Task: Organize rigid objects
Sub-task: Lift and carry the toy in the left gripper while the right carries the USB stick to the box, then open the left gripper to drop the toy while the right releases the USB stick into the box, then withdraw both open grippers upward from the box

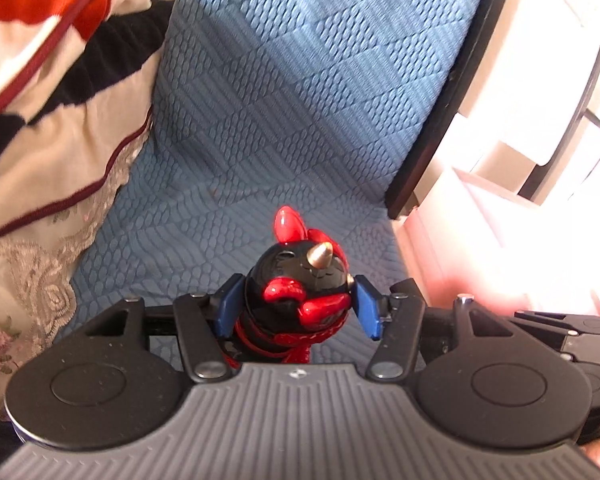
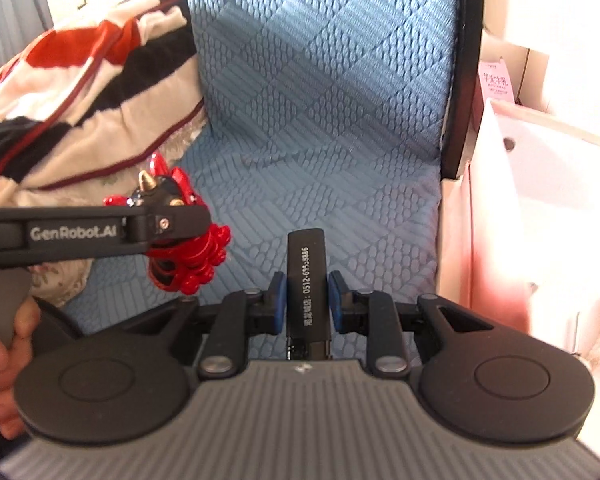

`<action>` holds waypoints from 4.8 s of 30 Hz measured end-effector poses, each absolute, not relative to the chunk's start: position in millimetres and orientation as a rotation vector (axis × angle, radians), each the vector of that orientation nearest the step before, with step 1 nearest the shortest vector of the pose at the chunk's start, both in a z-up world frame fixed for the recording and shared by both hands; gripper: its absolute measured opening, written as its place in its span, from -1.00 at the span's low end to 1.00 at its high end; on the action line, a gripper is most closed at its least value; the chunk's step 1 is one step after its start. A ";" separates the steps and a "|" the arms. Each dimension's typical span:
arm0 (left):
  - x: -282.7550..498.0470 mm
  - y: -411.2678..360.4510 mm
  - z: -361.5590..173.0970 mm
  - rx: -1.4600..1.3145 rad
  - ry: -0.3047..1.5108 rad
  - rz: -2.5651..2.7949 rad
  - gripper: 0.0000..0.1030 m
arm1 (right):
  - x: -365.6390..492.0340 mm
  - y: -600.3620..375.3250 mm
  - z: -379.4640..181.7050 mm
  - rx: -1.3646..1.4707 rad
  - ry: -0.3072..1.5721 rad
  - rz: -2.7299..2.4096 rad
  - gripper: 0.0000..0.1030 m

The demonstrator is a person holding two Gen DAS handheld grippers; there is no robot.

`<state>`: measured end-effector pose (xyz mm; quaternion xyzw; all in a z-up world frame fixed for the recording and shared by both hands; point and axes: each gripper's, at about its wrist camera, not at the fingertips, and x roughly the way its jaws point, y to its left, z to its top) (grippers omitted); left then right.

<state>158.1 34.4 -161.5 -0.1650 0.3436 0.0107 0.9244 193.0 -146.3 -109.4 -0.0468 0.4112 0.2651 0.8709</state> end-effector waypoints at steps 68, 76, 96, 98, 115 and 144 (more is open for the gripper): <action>253.4 -240.7 -127.7 -0.303 0.850 -0.191 0.24 | 221.9 -429.0 -111.9 0.048 0.924 0.269 -0.50; 260.3 -242.3 -133.4 -0.314 0.861 -0.205 0.23 | 227.1 -426.1 -122.2 0.063 0.962 0.279 -0.50; 222.6 -200.3 -70.1 -0.333 0.735 -0.242 0.33 | 211.3 -401.3 -42.0 0.110 0.824 0.305 -0.35; 213.1 -194.5 -56.6 -0.325 0.707 -0.249 0.35 | 202.9 -396.4 -27.1 0.113 0.792 0.302 -0.35; 145.0 -131.2 25.4 -0.251 0.560 -0.284 0.59 | 135.5 -344.6 43.9 0.056 0.674 0.294 -0.36; 97.3 -75.6 3.3 -0.257 0.595 -0.293 0.89 | 68.2 -301.3 35.9 0.010 0.681 0.154 0.03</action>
